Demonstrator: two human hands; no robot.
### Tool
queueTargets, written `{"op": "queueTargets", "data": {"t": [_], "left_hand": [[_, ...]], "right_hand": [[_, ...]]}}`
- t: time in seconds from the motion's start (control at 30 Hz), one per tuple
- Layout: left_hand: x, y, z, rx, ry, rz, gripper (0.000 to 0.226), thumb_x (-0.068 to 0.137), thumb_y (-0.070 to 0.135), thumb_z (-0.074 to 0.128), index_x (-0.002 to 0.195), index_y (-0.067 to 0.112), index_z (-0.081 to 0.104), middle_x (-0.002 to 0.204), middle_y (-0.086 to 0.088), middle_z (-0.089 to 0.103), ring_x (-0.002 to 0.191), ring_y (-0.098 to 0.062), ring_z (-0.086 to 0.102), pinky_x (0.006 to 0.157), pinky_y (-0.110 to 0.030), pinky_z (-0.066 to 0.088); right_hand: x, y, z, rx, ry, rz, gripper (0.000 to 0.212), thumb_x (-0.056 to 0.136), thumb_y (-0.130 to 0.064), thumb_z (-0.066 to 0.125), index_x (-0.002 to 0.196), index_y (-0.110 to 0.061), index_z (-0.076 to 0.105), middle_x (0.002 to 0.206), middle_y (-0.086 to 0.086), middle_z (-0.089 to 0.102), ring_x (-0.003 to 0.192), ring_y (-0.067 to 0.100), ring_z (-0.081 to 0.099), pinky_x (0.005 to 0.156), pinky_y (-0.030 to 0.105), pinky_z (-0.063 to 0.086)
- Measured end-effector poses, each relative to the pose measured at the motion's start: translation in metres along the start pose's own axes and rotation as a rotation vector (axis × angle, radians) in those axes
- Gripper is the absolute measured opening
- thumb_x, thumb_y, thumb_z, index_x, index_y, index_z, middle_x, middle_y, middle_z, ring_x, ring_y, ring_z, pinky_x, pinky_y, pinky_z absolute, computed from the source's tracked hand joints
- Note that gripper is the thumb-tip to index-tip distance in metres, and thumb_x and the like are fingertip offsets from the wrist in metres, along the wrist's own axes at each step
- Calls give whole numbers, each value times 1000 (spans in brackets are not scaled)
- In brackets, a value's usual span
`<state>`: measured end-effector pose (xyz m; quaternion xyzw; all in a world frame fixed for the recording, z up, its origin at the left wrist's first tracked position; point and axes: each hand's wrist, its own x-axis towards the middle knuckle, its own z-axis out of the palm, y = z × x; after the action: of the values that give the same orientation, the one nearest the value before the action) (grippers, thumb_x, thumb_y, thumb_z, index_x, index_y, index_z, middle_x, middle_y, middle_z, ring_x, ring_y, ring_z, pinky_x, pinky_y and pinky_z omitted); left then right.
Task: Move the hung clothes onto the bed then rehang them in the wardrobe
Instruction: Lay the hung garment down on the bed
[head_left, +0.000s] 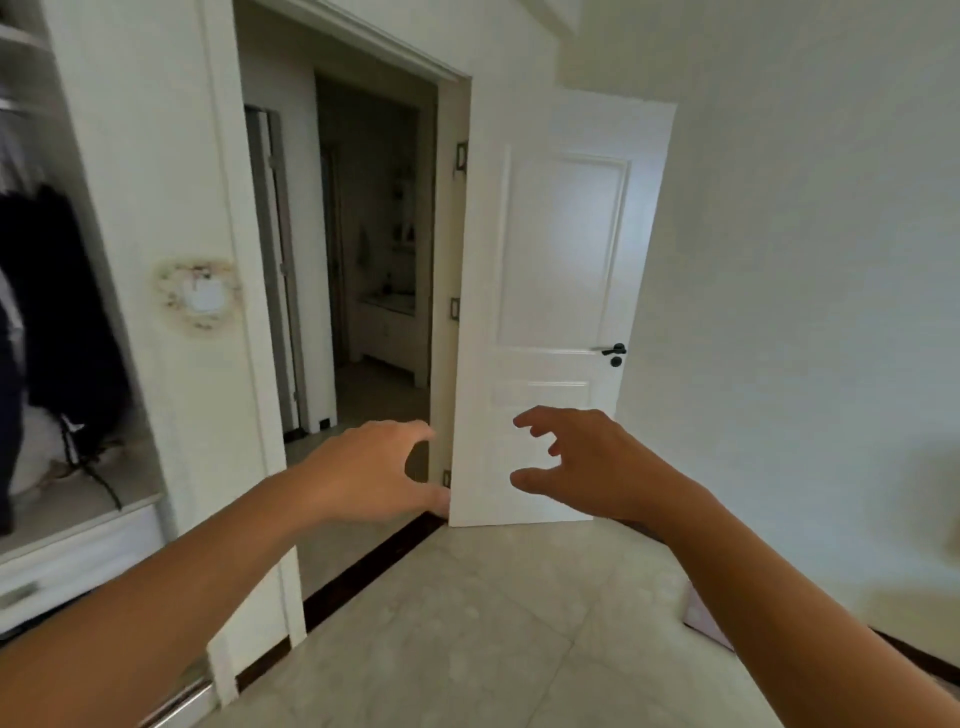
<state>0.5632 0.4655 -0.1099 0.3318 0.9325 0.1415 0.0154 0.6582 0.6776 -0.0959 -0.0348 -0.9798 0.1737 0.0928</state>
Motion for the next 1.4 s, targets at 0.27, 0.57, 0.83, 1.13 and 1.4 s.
{"op": "queueTargets", "data": {"t": [0.27,0.57,0.83,1.13,1.4], "left_hand": [[-58,-144,-49,-123,76,-253,78,83,61,64,148,33,33,152,6,38,135,-16,42,105,-35,41],[-79,-280,-82,-152,163,-471,90,78,67,66,152,31,29,157,8,32,140,-14,35,113,-38,35],[-84,-371,-125,-159,262,-680,77,81,60,67,146,30,39,131,6,51,113,-11,52,94,-28,46],[-103,-460,-165,-129,343,-820,77,85,57,65,149,29,33,150,4,41,129,-13,45,104,-28,40],[-124,-566,-197,-88,360,-865,74,84,57,66,146,27,39,147,0,45,131,-17,46,104,-31,41]], "right_hand": [[91,-142,65,26,-110,-244,63,88,-48,68,143,-33,43,139,-8,53,117,13,54,101,37,50],[200,-258,128,53,-203,-491,65,79,-58,71,137,-40,45,131,-15,56,110,11,58,96,40,53],[303,-346,165,55,-238,-710,67,85,-54,68,144,-36,42,140,-12,51,119,10,53,96,27,46],[374,-447,203,98,-261,-894,63,88,-46,68,144,-27,45,136,-5,56,115,13,56,94,29,48],[417,-544,259,112,-278,-909,64,86,-48,69,142,-29,46,134,-5,56,112,15,59,95,36,53]]}}
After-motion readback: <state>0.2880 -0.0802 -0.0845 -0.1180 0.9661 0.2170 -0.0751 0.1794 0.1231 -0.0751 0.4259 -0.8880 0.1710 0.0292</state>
